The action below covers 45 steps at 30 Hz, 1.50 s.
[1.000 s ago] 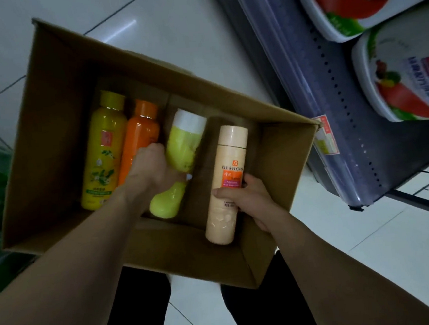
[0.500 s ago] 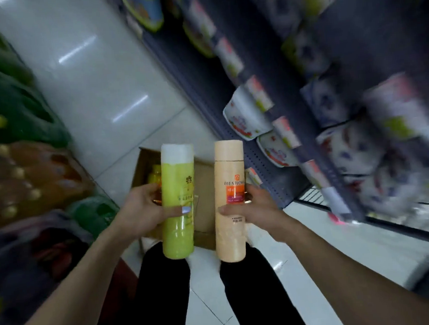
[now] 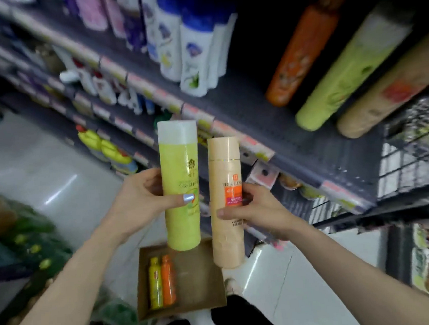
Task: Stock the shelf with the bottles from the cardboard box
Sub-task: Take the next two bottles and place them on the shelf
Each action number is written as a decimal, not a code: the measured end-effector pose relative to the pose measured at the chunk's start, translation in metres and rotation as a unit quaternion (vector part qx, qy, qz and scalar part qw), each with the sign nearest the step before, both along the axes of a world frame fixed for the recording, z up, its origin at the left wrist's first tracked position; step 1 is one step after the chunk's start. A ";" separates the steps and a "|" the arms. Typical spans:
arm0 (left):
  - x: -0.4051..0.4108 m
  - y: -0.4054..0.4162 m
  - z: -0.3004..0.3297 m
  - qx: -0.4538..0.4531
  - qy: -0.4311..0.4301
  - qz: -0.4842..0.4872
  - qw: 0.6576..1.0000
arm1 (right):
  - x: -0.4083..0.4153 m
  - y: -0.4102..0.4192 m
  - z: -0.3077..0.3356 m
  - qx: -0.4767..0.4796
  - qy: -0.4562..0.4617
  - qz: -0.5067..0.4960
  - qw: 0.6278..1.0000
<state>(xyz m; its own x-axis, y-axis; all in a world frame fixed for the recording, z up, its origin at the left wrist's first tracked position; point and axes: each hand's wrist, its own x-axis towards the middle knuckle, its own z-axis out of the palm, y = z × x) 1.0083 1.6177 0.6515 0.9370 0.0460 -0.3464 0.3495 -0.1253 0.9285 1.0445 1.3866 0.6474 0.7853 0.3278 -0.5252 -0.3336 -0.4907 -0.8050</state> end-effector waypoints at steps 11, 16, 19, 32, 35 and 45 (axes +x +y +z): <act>0.097 -0.104 0.109 0.062 -0.146 -0.172 0.972 | 0.023 -0.100 0.107 0.024 -0.162 -0.199 0.966; 0.134 -0.160 0.118 0.090 -0.189 -0.191 0.959 | 0.037 -0.148 0.118 0.017 -0.210 -0.306 0.928; 0.149 -0.183 0.115 0.112 -0.205 -0.202 0.951 | 0.045 -0.159 0.116 0.041 -0.212 -0.360 0.908; 0.172 -0.190 0.082 0.049 -0.157 -0.174 0.971 | 0.088 -0.167 0.102 0.018 -0.257 -0.392 0.883; 0.171 -0.189 0.078 0.029 -0.158 -0.173 0.972 | 0.087 -0.170 0.100 0.020 -0.264 -0.385 0.884; 0.160 -0.194 0.075 0.053 -0.203 -0.159 0.965 | 0.086 -0.173 0.091 -0.001 -0.302 -0.409 0.861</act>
<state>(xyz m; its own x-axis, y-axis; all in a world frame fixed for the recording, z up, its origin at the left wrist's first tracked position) 1.1687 1.4236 0.7269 0.9671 -0.2506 0.0427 -0.1117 -0.2682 0.9569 1.1305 1.2140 0.7381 0.8834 -0.4649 0.0593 -0.0901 -0.2926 -0.9520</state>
